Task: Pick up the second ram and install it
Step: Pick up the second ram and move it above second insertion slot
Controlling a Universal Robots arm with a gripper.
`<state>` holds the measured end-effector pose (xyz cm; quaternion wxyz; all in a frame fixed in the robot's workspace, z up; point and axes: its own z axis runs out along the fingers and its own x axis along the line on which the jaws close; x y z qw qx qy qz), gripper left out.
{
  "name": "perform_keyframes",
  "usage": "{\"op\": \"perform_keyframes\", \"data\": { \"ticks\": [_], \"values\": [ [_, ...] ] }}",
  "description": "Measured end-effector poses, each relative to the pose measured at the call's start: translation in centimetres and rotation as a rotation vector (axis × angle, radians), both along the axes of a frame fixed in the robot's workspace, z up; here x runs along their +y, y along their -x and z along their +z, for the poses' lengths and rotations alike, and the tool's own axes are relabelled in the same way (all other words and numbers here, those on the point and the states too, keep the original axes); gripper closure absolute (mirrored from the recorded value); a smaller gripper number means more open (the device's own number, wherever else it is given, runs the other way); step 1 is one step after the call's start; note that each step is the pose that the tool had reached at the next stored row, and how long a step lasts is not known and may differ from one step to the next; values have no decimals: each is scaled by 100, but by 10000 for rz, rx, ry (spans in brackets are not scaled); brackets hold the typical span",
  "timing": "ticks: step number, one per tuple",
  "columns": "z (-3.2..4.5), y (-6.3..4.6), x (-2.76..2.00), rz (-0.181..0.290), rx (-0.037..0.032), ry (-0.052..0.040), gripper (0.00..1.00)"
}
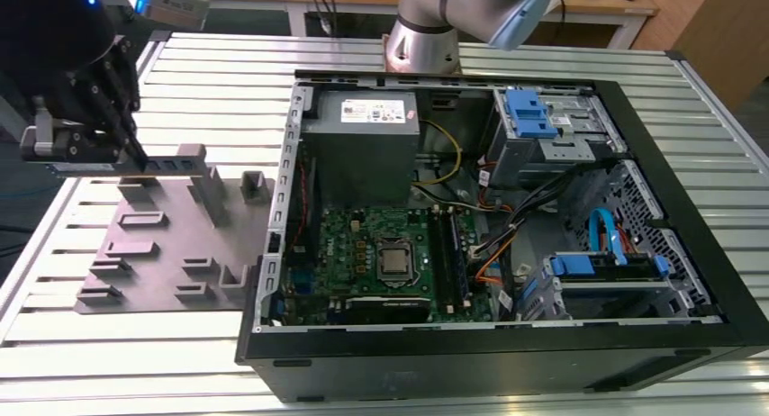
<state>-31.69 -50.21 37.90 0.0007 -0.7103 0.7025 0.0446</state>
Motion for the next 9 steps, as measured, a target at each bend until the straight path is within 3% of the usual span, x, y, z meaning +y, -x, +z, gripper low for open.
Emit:
{"op": "perform_keyframes", "data": {
  "ticks": [9],
  "values": [
    [0, -234, 0, -3, 17, -1, 89]
  ]
}}
